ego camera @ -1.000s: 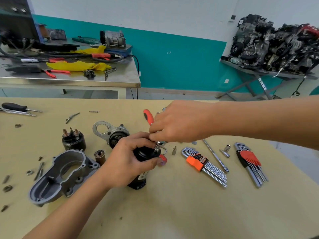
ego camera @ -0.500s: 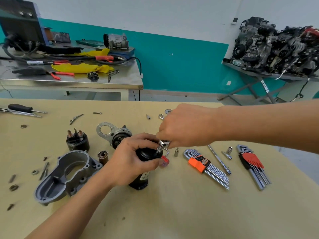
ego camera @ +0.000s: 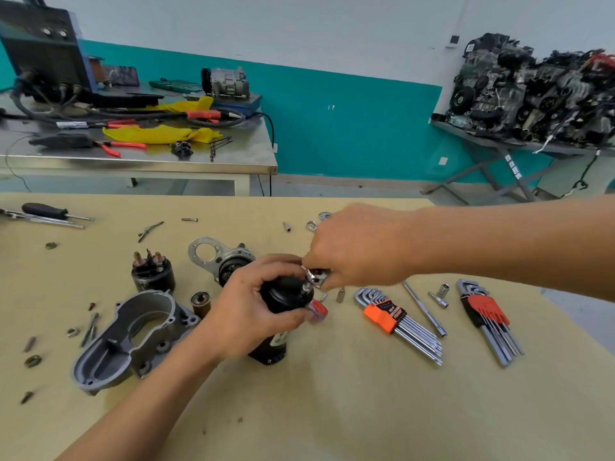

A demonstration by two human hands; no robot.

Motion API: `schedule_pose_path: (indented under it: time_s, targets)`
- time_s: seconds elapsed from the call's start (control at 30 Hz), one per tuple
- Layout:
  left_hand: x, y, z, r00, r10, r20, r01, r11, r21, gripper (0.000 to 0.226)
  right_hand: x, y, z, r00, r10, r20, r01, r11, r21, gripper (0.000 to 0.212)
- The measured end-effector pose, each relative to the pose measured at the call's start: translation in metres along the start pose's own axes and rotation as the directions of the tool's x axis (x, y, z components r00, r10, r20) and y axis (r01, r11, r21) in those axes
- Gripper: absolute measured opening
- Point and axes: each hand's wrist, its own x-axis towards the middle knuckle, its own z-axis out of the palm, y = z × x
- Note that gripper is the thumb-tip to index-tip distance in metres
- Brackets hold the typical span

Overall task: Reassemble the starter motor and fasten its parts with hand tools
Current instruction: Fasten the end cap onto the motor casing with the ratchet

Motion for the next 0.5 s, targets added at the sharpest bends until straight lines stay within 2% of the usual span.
schedule_pose_path:
  time_s: [0.03,0.07,0.13,0.17,0.23,0.27,0.3,0.33,0.37,0.4,0.43,0.47,0.5]
  targets:
    - [-0.002,-0.001,0.001,1.0,0.012,-0.02,-0.012,1.0,-0.004,0.046,-0.001,0.002,-0.002,0.996,-0.093,-0.014,0.089,0.978,-0.191,0.015]
    - [-0.004,-0.001,0.002,0.999,0.014,-0.042,-0.015,1.0,-0.012,0.05,-0.001,0.005,-0.003,0.986,-0.17,0.0,0.161,0.935,-0.316,0.021]
    - [-0.009,-0.001,0.005,0.997,-0.035,-0.076,0.029,0.996,-0.082,0.062,-0.001,0.007,-0.002,0.977,-0.214,0.009,0.205,0.922,-0.329,0.026]
    - [-0.011,-0.001,0.006,0.994,-0.069,-0.082,0.057,0.988,-0.141,0.069,-0.002,0.005,-0.002,0.984,-0.178,-0.018,0.17,0.958,-0.23,0.026]
    - [-0.013,-0.002,0.008,0.988,-0.121,-0.095,0.098,0.972,-0.214,0.077,-0.001,0.004,0.0,1.0,-0.003,0.026,-0.001,0.991,0.132,0.034]
    - [-0.013,-0.004,0.008,0.985,-0.136,-0.102,0.111,0.969,-0.222,0.08,-0.001,0.003,0.003,0.993,0.082,0.088,-0.107,0.931,0.349,0.043]
    - [-0.013,-0.005,0.008,0.985,-0.14,-0.105,0.115,0.969,-0.217,0.083,-0.001,0.002,0.005,0.977,0.149,0.151,-0.207,0.823,0.529,0.05]
    - [-0.013,-0.007,0.008,0.985,-0.136,-0.109,0.113,0.973,-0.199,0.084,0.0,0.001,0.007,0.96,0.198,0.199,-0.279,0.733,0.62,0.053]
    - [-0.013,-0.009,0.007,0.985,-0.131,-0.11,0.11,0.978,-0.179,0.083,0.0,0.0,0.008,0.957,0.209,0.201,-0.29,0.726,0.624,0.054]
    - [-0.013,-0.01,0.007,0.986,-0.13,-0.102,0.112,0.98,-0.166,0.08,0.001,0.0,0.009,0.971,0.185,0.152,-0.238,0.803,0.546,0.052]
    - [-0.012,-0.011,0.008,0.987,-0.132,-0.088,0.116,0.978,-0.171,0.076,0.001,-0.001,0.008,0.988,0.132,0.085,-0.155,0.908,0.39,0.045]
    - [-0.012,-0.012,0.009,0.988,-0.135,-0.074,0.119,0.974,-0.191,0.072,-0.001,0.0,0.005,0.998,0.058,0.024,-0.062,0.982,0.179,0.036]
    - [-0.012,-0.013,0.009,0.989,-0.136,-0.06,0.12,0.97,-0.213,0.069,-0.002,0.002,0.003,0.999,-0.037,-0.01,0.037,0.999,-0.037,0.026]
